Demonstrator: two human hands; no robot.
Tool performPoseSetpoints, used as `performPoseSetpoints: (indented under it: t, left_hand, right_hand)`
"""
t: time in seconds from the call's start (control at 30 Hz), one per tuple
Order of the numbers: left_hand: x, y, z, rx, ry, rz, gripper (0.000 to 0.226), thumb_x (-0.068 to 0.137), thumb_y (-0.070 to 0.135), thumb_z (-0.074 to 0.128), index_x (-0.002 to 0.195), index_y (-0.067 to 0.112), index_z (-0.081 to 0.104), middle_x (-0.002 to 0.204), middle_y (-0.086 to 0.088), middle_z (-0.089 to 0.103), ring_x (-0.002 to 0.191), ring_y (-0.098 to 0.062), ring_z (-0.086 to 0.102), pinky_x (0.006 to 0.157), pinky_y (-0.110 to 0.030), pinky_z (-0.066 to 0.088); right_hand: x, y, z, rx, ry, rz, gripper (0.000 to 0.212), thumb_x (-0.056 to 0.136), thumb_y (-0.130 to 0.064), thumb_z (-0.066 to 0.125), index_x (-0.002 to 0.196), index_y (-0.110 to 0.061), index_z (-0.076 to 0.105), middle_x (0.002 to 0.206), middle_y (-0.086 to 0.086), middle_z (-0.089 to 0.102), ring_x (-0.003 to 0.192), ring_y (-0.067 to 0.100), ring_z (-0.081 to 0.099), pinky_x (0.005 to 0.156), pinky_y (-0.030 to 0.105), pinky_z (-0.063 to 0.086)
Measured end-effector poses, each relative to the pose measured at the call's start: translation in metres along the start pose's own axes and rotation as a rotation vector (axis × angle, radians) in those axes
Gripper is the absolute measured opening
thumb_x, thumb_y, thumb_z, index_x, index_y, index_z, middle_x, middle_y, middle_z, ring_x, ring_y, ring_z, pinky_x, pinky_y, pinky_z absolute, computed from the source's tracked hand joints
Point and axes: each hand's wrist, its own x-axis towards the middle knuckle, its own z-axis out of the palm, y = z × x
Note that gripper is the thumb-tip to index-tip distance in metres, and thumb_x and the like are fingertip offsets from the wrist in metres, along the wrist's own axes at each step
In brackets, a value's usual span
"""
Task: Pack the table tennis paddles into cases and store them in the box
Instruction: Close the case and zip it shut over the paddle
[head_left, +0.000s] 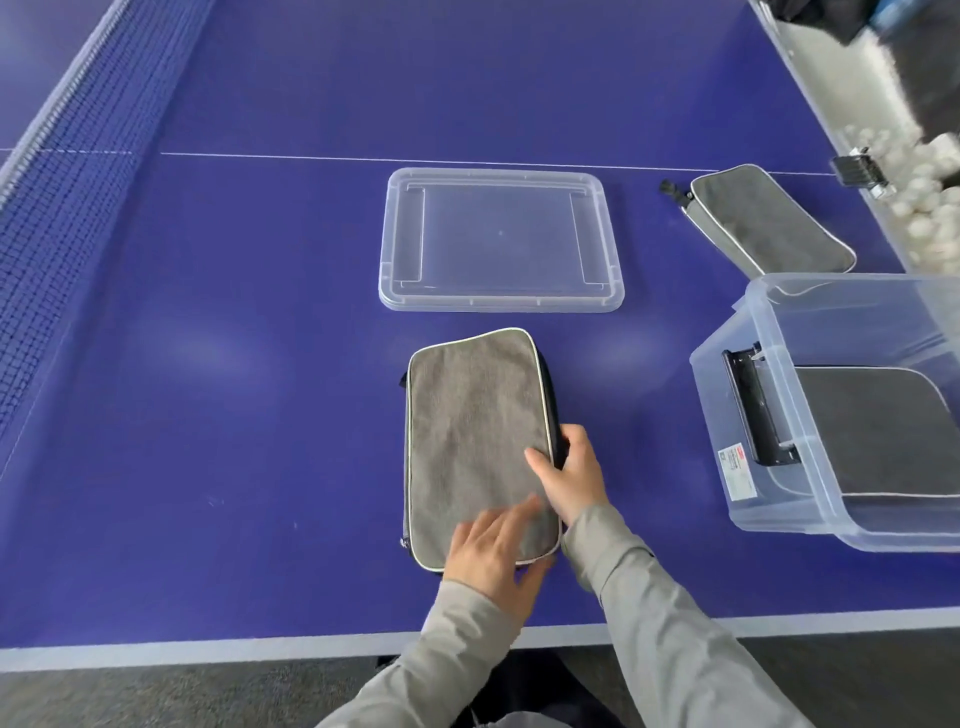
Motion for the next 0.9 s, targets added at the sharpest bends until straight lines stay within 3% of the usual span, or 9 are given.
performPoseSetpoints:
  t: [0.07, 0.13, 0.2, 0.3, 0.4, 0.53, 0.67, 0.77, 0.9]
  left_hand:
    - [0.005, -0.020, -0.003, -0.022, 0.067, -0.169, 0.048, 0.072, 0.031, 0.075, 0.116, 0.017, 0.063, 0.125, 0.003, 0.062, 0.108, -0.018, 0.061, 0.090, -0.034, 0.047]
    - [0.016, -0.047, -0.011, -0.073, 0.145, -0.489, 0.053, 0.077, 0.032, 0.075, 0.124, 0.015, 0.057, 0.135, -0.001, 0.052, 0.122, -0.023, 0.048, 0.100, -0.038, 0.036]
    - [0.031, -0.075, -0.020, -0.144, 0.164, -0.745, 0.063, 0.078, 0.034, 0.072, 0.132, 0.012, 0.047, 0.138, -0.007, 0.046, 0.126, -0.027, 0.042, 0.105, -0.040, 0.034]
    - [0.055, -0.099, -0.028, -0.401, 0.104, -0.939, 0.076, 0.079, 0.035, 0.072, 0.140, 0.012, 0.034, 0.137, -0.008, 0.044, 0.121, -0.025, 0.047, 0.102, -0.040, 0.040]
    - [0.072, -0.108, -0.026, -0.544, 0.045, -1.005, 0.078, 0.077, 0.037, 0.073, 0.140, 0.015, 0.033, 0.125, -0.001, 0.050, 0.101, -0.021, 0.054, 0.082, -0.032, 0.044]
    - [0.086, -0.117, -0.022, -0.537, -0.008, -1.069, 0.066, 0.074, 0.035, 0.077, 0.127, 0.011, 0.047, 0.116, -0.004, 0.059, 0.098, -0.023, 0.059, 0.091, -0.038, 0.049]
    - [0.086, -0.119, -0.024, -0.647, -0.072, -1.062, 0.047, 0.065, 0.034, 0.084, 0.098, 0.012, 0.059, 0.091, 0.003, 0.066, 0.079, -0.016, 0.065, 0.064, -0.026, 0.051]
    - [0.088, -0.118, -0.022, -0.717, -0.138, -1.047, 0.047, 0.060, 0.033, 0.087, 0.095, 0.013, 0.063, 0.095, -0.005, 0.070, 0.085, -0.023, 0.068, 0.070, -0.032, 0.055]
    - [0.090, -0.112, -0.013, -0.750, -0.092, -1.058, 0.046, 0.065, 0.028, 0.085, 0.098, 0.016, 0.056, 0.100, -0.007, 0.065, 0.089, -0.027, 0.065, 0.079, -0.040, 0.054]
  right_hand:
    - [0.007, 0.010, 0.001, -0.015, 0.018, 0.057, 0.035, 0.084, -0.011, 0.066, 0.115, -0.003, 0.051, 0.115, 0.015, 0.057, 0.103, 0.027, 0.055, 0.079, 0.024, 0.038]
    - [0.011, 0.019, 0.001, -0.003, -0.002, 0.127, 0.034, 0.086, -0.011, 0.063, 0.117, -0.005, 0.049, 0.118, 0.015, 0.056, 0.097, 0.024, 0.055, 0.079, 0.023, 0.038]
    - [0.011, 0.025, 0.003, -0.005, -0.020, 0.158, 0.037, 0.089, -0.011, 0.060, 0.123, -0.007, 0.046, 0.122, 0.013, 0.055, 0.098, 0.021, 0.053, 0.083, 0.025, 0.039]
    - [0.011, 0.028, 0.007, 0.005, -0.021, 0.131, 0.053, 0.091, -0.008, 0.054, 0.140, -0.016, 0.035, 0.134, 0.009, 0.048, 0.119, 0.023, 0.049, 0.104, 0.036, 0.038]
    - [0.012, 0.028, 0.008, -0.021, -0.063, 0.092, 0.059, 0.094, -0.006, 0.047, 0.146, -0.029, 0.030, 0.136, 0.006, 0.043, 0.127, 0.021, 0.043, 0.104, 0.027, 0.032]
    - [0.016, 0.030, 0.007, -0.060, -0.100, 0.079, 0.055, 0.095, -0.004, 0.042, 0.144, -0.028, 0.034, 0.137, 0.005, 0.041, 0.126, 0.018, 0.041, 0.097, 0.020, 0.028]
    - [0.020, 0.030, 0.006, -0.082, -0.107, 0.101, 0.055, 0.096, -0.003, 0.039, 0.145, -0.029, 0.032, 0.133, 0.006, 0.043, 0.118, 0.018, 0.045, 0.096, 0.022, 0.032]
    - [0.024, 0.032, 0.003, -0.084, -0.105, 0.113, 0.056, 0.097, -0.002, 0.035, 0.145, -0.031, 0.032, 0.131, 0.003, 0.042, 0.107, 0.013, 0.043, 0.094, 0.021, 0.032]
    - [0.027, 0.036, 0.002, -0.130, -0.100, 0.111, 0.056, 0.098, -0.002, 0.035, 0.146, -0.029, 0.031, 0.128, 0.004, 0.041, 0.096, 0.012, 0.043, 0.086, 0.018, 0.032]
